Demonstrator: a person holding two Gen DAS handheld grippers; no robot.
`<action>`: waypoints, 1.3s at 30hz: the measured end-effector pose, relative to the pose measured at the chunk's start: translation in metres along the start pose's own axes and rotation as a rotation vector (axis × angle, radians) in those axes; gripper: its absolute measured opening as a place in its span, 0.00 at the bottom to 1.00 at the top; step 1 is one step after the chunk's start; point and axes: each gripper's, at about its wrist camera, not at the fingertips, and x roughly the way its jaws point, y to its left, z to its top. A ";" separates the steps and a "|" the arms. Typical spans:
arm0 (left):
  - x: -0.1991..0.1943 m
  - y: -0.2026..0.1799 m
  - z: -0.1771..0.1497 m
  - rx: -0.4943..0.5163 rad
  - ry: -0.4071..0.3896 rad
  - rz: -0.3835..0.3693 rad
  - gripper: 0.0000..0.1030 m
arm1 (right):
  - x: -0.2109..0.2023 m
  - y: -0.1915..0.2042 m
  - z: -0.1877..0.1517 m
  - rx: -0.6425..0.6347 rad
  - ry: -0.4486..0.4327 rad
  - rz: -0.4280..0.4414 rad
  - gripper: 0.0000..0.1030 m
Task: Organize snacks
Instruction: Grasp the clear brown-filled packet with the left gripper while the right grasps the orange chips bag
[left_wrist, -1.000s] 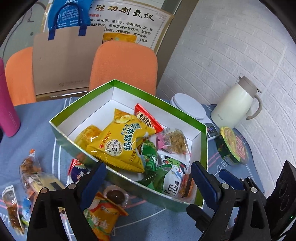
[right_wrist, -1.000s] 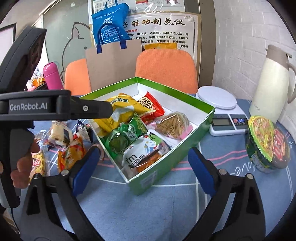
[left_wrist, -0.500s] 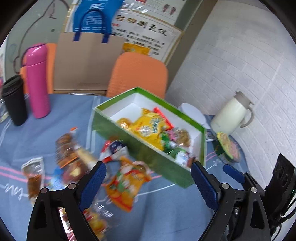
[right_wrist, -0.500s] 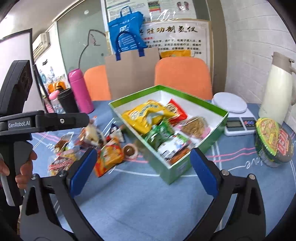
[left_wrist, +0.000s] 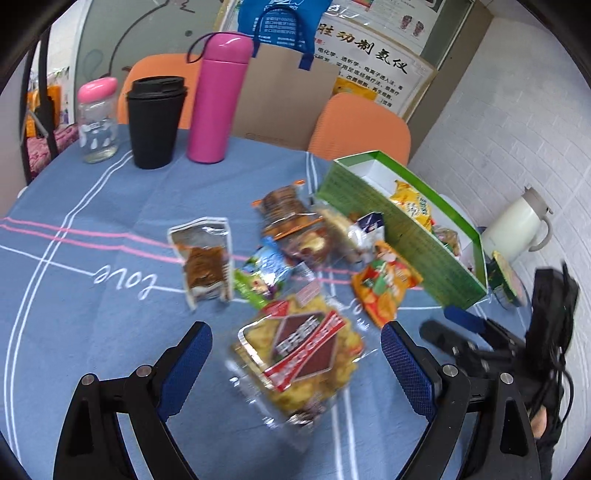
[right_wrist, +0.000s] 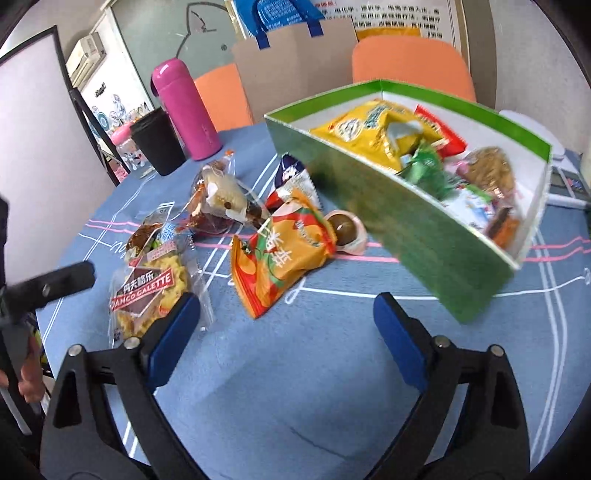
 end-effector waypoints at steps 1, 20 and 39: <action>-0.001 0.004 -0.002 0.001 0.001 0.001 0.92 | 0.006 0.003 0.002 0.008 0.009 -0.001 0.91; 0.016 0.051 0.011 -0.094 -0.004 0.002 0.92 | 0.007 -0.004 -0.008 0.016 0.047 -0.093 0.15; 0.067 0.078 0.039 -0.209 0.042 -0.023 0.66 | -0.005 -0.007 -0.011 0.036 0.004 -0.112 0.47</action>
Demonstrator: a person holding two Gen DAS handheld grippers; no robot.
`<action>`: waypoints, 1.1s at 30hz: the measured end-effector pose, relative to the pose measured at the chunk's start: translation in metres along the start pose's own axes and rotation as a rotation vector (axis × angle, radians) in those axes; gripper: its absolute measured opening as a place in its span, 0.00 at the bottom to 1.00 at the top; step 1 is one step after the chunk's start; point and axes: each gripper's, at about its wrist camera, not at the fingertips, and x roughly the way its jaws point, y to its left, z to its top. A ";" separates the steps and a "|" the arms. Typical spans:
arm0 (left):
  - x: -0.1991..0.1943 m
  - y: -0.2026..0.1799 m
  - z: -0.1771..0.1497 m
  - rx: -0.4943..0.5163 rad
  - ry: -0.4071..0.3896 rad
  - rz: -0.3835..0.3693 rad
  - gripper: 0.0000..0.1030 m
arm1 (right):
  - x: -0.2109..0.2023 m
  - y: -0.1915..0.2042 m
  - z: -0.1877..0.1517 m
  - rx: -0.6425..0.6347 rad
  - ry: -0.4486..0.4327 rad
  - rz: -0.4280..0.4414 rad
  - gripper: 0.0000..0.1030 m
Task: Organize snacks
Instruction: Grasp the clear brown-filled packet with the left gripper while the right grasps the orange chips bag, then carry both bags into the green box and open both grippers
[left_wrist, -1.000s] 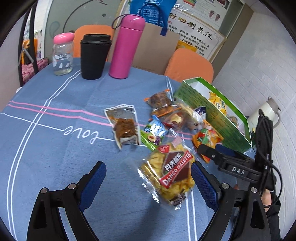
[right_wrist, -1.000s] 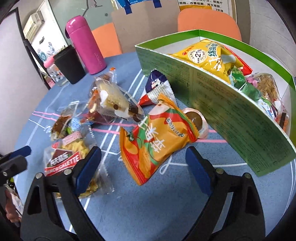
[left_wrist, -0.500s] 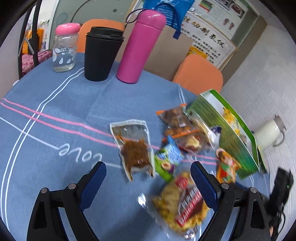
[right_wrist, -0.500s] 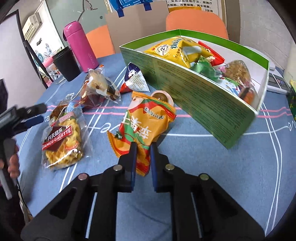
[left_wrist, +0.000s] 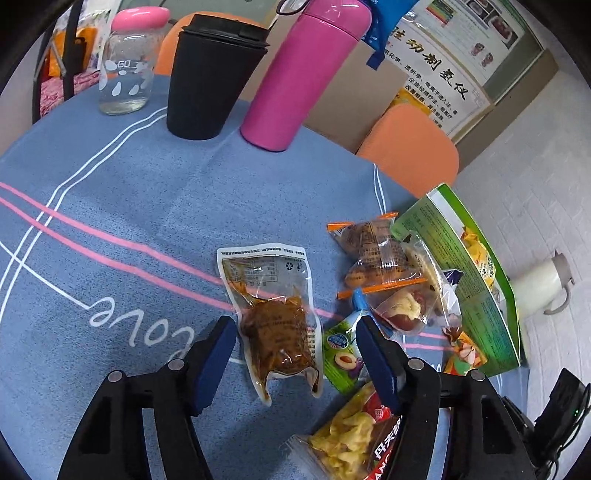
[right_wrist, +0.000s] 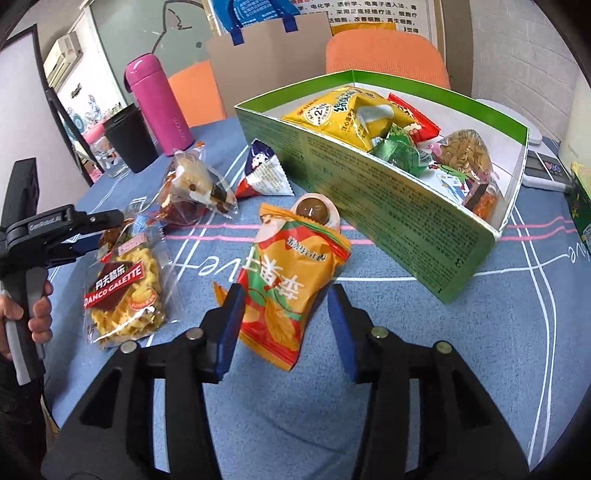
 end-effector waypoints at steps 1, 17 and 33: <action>0.000 -0.001 0.000 0.006 0.000 0.004 0.64 | 0.002 0.000 0.001 0.006 0.001 -0.003 0.47; -0.014 -0.017 -0.017 0.123 -0.036 0.065 0.38 | 0.008 0.005 0.001 -0.025 0.006 0.022 0.14; -0.063 -0.107 0.006 0.254 -0.125 -0.095 0.38 | -0.065 0.004 0.019 -0.031 -0.197 0.068 0.10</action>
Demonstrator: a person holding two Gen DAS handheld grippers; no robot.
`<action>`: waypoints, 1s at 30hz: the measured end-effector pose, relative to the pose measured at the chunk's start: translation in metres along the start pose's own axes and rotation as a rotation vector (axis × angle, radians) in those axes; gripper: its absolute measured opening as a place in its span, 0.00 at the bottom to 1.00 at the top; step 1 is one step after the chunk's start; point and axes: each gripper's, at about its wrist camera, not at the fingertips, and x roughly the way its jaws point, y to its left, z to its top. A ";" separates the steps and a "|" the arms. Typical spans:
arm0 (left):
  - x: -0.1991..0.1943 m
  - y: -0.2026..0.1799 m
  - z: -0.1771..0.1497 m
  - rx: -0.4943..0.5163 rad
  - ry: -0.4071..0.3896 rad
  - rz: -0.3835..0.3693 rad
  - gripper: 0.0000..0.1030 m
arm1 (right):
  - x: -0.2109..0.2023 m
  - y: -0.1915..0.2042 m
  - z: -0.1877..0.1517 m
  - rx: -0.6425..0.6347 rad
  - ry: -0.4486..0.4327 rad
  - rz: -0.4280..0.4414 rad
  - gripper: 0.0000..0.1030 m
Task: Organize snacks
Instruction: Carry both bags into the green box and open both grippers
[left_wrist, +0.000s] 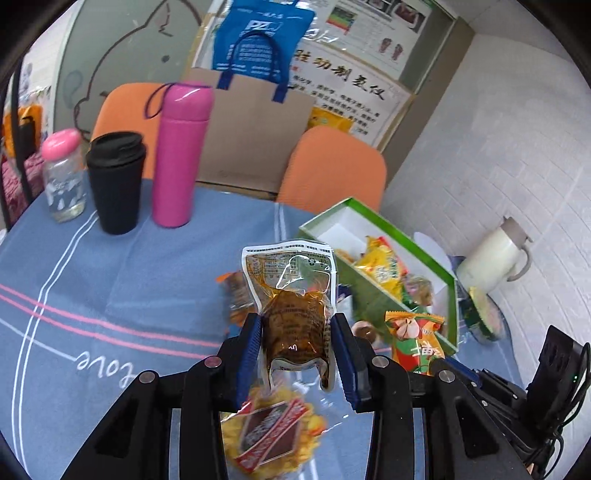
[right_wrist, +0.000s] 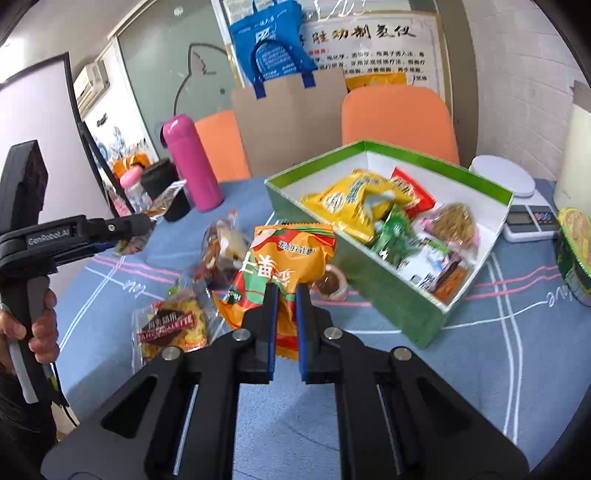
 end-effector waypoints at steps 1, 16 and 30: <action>0.002 -0.005 0.004 0.008 -0.002 -0.006 0.38 | -0.005 -0.003 0.003 0.004 -0.018 -0.006 0.10; 0.060 -0.067 0.048 0.073 0.042 -0.052 0.38 | -0.021 -0.063 0.032 0.103 -0.106 -0.145 0.10; 0.147 -0.104 0.069 0.118 0.158 -0.050 0.49 | 0.028 -0.099 0.040 0.104 -0.065 -0.232 0.34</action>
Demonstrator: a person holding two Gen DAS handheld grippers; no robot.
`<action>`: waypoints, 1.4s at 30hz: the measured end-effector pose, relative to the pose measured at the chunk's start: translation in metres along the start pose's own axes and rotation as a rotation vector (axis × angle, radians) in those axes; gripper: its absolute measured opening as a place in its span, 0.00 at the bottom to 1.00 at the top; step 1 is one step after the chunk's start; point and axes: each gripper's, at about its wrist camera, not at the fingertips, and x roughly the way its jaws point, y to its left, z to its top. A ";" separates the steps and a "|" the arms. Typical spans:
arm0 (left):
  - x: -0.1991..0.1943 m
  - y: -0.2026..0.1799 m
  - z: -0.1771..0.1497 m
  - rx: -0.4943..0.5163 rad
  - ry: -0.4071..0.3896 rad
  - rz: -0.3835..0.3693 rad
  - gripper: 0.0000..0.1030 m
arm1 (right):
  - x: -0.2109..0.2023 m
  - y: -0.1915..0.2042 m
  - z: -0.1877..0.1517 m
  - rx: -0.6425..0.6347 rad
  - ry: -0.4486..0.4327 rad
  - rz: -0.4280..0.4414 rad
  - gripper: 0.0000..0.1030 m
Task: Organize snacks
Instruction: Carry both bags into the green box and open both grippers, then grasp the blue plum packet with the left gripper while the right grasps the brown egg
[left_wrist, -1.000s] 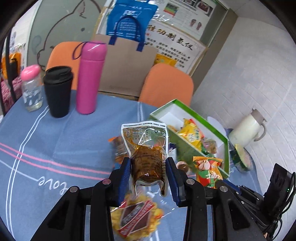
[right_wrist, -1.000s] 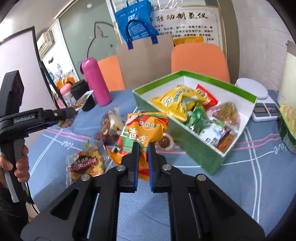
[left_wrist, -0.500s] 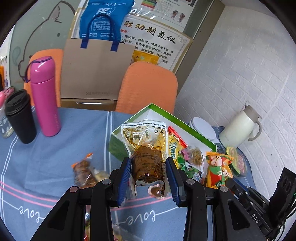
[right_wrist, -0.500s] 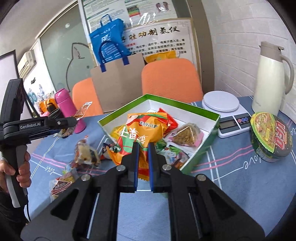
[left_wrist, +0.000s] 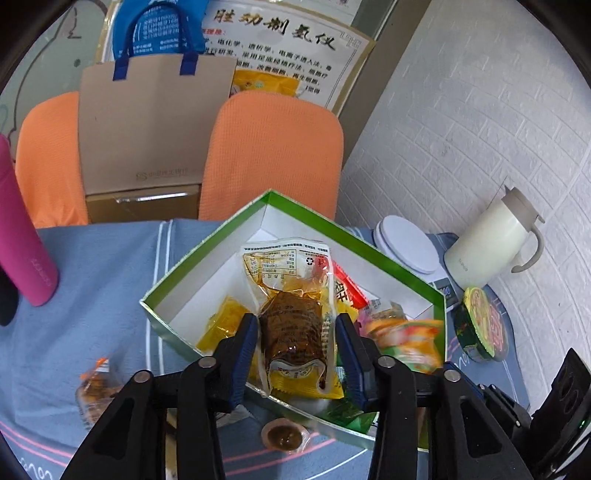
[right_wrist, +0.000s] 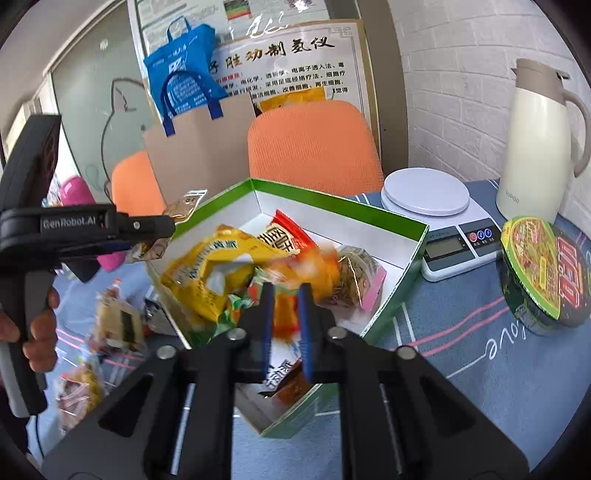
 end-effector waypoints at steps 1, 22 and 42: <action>0.003 0.002 -0.001 -0.010 0.012 0.014 0.62 | 0.001 0.001 -0.002 -0.018 -0.004 -0.017 0.45; -0.032 0.008 -0.026 0.026 -0.064 0.123 0.84 | -0.034 0.019 -0.013 -0.025 -0.069 -0.007 0.79; -0.106 0.060 -0.112 -0.025 -0.113 0.155 0.84 | -0.036 0.067 -0.050 -0.079 0.044 0.141 0.71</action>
